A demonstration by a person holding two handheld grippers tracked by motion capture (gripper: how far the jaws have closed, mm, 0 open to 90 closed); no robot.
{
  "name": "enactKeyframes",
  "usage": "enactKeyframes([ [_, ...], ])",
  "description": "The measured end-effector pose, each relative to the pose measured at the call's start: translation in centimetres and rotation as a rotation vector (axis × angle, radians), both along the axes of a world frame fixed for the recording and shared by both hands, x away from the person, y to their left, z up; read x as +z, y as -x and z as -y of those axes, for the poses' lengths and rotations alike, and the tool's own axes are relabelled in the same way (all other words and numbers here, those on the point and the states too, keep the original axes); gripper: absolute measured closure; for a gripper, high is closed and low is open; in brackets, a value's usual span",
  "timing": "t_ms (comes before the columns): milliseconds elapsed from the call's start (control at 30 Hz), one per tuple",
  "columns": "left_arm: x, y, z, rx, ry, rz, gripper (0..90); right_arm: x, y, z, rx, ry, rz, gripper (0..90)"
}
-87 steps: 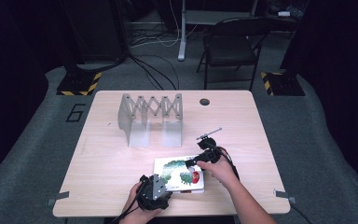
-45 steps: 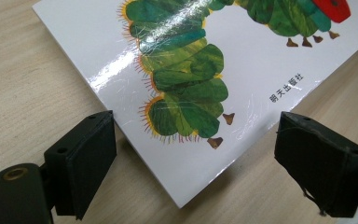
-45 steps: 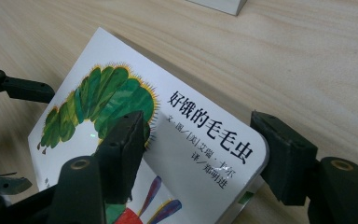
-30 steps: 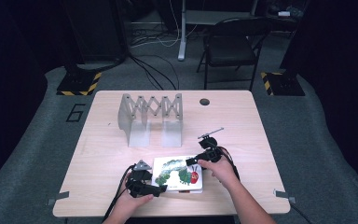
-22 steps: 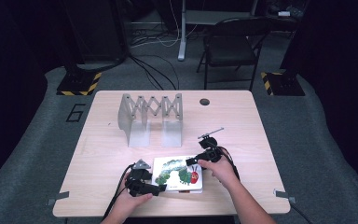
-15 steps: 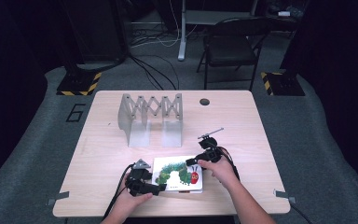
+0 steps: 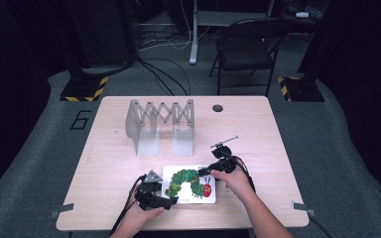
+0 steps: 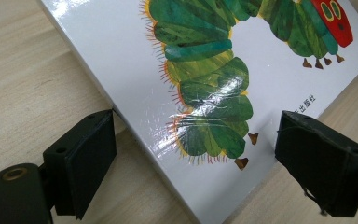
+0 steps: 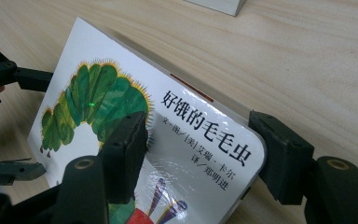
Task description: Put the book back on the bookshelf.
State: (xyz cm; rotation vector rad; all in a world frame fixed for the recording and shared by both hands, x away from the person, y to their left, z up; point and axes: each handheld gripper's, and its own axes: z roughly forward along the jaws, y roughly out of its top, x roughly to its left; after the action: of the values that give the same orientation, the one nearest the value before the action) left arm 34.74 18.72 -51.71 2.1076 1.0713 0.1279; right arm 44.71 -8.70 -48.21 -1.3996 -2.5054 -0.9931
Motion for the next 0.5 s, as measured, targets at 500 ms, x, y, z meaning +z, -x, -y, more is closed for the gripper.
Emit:
enactKeyframes([
  [500, -0.21, -0.43, 0.37, -0.006, 0.014, 0.019, 10.5, 0.89, 0.6, -0.39, -0.009, 0.024, 0.028, 39.5],
])
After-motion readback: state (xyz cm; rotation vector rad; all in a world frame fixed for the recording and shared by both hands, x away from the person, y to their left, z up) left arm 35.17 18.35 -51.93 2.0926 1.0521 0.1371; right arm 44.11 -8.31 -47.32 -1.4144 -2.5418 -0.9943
